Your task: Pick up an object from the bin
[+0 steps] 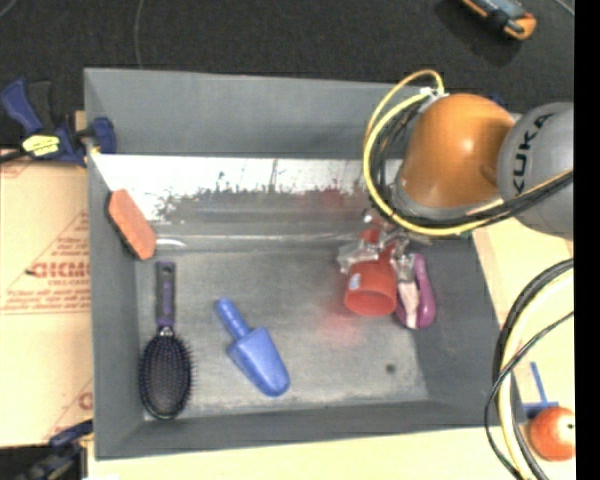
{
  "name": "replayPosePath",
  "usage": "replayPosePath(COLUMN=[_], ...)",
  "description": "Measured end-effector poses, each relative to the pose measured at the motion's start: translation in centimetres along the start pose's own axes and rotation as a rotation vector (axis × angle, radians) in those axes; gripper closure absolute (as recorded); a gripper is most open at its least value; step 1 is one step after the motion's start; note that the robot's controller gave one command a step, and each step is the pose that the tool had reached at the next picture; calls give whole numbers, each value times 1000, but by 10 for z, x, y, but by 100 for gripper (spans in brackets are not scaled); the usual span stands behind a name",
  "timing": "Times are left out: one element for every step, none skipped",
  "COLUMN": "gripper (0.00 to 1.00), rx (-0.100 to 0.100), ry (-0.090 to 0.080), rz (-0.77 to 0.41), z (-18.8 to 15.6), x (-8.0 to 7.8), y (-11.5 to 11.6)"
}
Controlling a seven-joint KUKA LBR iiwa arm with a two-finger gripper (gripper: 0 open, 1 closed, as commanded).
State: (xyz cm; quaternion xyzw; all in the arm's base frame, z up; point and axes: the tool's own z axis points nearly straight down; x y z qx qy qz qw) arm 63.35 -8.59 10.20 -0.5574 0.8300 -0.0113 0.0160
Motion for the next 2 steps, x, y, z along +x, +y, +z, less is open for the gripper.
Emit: replayPosePath(gripper=[100,100], rx=[-1,-1], ry=[0,-1], rz=[3,5], z=[-32,-73], x=[0,-1], y=[-1,-3])
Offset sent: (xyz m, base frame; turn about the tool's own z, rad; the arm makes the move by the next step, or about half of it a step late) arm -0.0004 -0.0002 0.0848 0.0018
